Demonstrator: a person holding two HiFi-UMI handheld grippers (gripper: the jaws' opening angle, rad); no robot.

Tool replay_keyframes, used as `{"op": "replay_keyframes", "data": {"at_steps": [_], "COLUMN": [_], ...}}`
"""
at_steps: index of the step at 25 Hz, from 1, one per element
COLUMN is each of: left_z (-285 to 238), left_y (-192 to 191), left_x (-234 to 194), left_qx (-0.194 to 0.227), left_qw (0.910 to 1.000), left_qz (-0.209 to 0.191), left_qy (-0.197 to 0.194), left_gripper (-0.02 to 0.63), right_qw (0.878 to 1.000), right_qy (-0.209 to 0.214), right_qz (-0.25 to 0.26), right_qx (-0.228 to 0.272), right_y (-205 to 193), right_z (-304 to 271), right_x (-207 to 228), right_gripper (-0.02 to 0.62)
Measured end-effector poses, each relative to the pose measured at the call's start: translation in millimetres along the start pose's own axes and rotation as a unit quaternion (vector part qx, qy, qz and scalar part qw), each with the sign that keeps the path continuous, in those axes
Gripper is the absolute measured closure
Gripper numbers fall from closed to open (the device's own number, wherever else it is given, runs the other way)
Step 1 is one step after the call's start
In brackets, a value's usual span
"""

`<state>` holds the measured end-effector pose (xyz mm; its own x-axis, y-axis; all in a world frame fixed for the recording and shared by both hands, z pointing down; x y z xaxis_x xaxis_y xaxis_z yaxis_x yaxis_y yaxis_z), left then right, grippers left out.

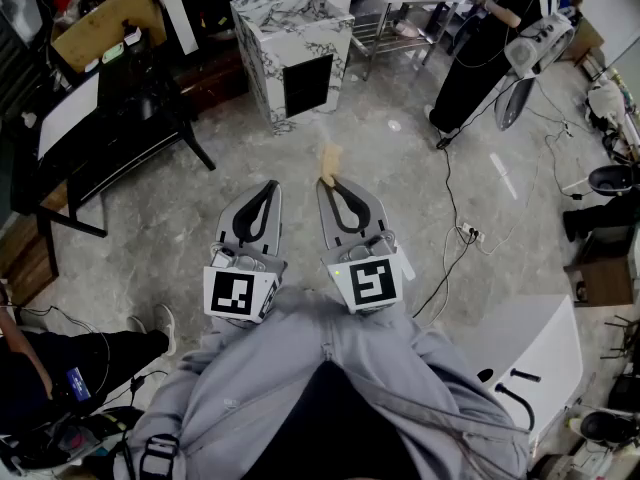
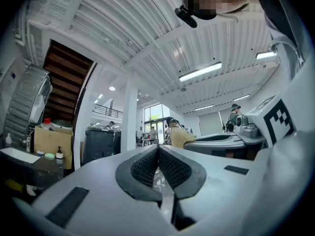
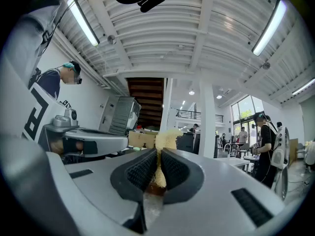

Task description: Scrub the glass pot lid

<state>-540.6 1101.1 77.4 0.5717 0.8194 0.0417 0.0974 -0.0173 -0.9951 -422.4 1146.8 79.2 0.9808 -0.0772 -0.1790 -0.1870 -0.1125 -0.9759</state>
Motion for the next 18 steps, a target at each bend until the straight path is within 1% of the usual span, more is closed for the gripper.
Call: {"op": "replay_keyframes", "data": {"at_steps": [4,9,14,18], "left_z": [-7,-20,-34,-44], "left_y": [5,7,-2,-11], "left_x": [2,3,8,8], "left_qx": [-0.004,-0.006,-0.010,-0.015], "left_qw": [1.0000,0.9999,0.9999,0.9998], "left_qz": [-0.006,-0.004,-0.001,-0.001], "left_qy": [0.006,0.011,0.009,0.008], "left_gripper": [0.591,0.591,0.591,0.591], "right_qw": [1.000,1.000,0.999,0.999], "right_qy": [-0.006,-0.008,0.001,0.003], "right_qz": [-0.006,-0.013,-0.036,-0.046], "right_qx": [0.013,0.015,0.013,0.010], "right_y": [5,3,-10,-21], "right_z": [3,-3,-8,-15], "right_x": [8,20,31,38], "right_gripper": [0.552,0.552,0.551,0.551]}}
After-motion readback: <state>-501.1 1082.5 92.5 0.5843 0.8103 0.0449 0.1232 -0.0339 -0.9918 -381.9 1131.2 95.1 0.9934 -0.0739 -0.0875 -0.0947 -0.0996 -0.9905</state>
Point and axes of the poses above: the fingertips, and each gripper's own axes: z backward along the fingers, x to its right, y out of its top, the point moved 6 cm from there along z, backward along the fingers, and after that the axes turned 12 degrees about -x, right-handed, at the moved point
